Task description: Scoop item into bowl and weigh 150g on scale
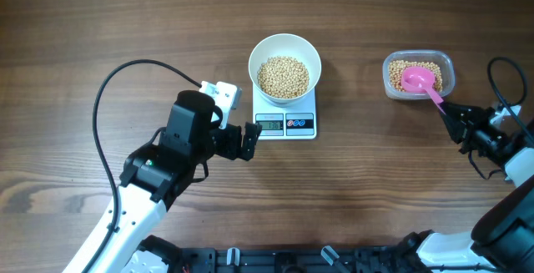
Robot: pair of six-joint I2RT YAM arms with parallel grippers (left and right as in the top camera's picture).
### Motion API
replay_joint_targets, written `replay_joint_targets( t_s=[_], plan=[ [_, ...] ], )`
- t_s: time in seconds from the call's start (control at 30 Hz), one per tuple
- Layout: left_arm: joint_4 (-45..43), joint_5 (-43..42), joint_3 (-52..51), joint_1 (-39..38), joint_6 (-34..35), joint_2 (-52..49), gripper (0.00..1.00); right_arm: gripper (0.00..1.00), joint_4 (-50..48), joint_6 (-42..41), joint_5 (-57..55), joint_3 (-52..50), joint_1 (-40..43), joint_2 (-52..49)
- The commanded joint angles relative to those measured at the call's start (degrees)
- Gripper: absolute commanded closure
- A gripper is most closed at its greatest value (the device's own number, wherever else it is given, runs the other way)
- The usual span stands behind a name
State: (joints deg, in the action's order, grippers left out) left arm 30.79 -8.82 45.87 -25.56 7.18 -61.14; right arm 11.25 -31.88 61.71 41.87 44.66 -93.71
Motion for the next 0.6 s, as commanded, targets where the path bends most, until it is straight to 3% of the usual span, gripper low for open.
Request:
replay_joint_targets(
  t_s=[0.0, 0.57],
  plan=[
    [-0.1, -0.2, -0.2, 0.0, -0.7, 0.7, 0.00, 0.84, -0.4, 0.1, 0.9, -0.2, -0.2, -0.6],
    [-0.1, -0.2, -0.2, 0.0, -0.7, 0.7, 0.00, 0.77, -1.6, 0.6, -1.3, -0.2, -0.2, -0.6]
  ],
)
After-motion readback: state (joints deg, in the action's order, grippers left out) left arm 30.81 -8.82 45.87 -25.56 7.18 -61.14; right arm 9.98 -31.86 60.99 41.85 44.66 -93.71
